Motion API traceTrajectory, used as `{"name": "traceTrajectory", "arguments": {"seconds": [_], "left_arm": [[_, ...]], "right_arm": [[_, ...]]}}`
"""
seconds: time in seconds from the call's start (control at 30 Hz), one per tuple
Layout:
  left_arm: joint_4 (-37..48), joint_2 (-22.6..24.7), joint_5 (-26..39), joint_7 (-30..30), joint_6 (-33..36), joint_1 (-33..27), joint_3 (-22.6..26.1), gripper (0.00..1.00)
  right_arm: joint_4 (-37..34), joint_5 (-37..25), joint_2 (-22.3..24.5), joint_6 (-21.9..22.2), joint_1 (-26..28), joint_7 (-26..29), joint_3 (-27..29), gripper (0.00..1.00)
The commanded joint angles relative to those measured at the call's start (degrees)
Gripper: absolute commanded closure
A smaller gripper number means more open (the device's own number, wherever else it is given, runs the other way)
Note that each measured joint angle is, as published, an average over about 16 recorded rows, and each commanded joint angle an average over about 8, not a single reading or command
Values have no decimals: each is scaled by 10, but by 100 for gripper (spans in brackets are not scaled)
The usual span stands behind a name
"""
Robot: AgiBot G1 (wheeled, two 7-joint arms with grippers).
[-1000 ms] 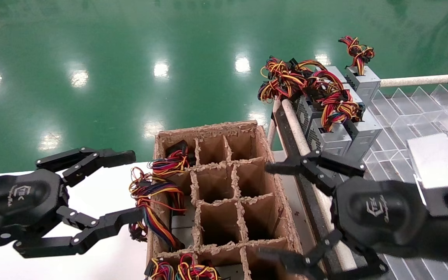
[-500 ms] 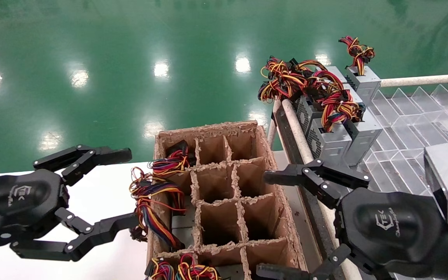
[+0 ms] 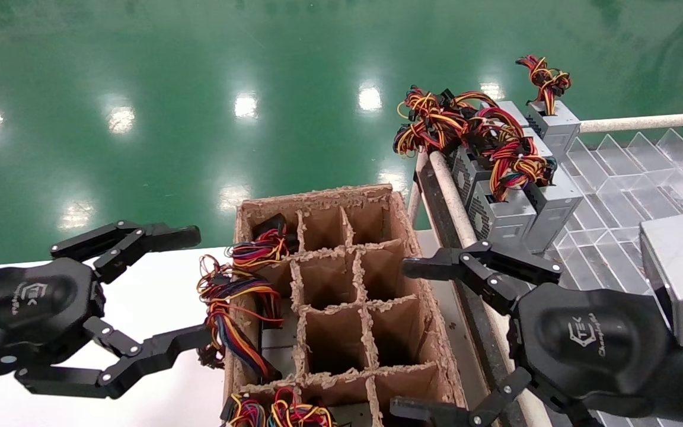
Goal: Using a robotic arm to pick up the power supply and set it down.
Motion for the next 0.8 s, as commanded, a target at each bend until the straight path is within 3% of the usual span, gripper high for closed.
{"name": "traceTrajectory", "arguments": {"seconds": [0.03, 0.8], "left_arm": [[0, 0, 0, 0, 0, 0, 0, 0], [0, 0, 0, 0, 0, 0, 0, 0]], "right_arm": [[0, -1, 0, 0, 1, 0, 0, 0], [-1, -4, 0, 1, 4, -1, -2, 0]]}}
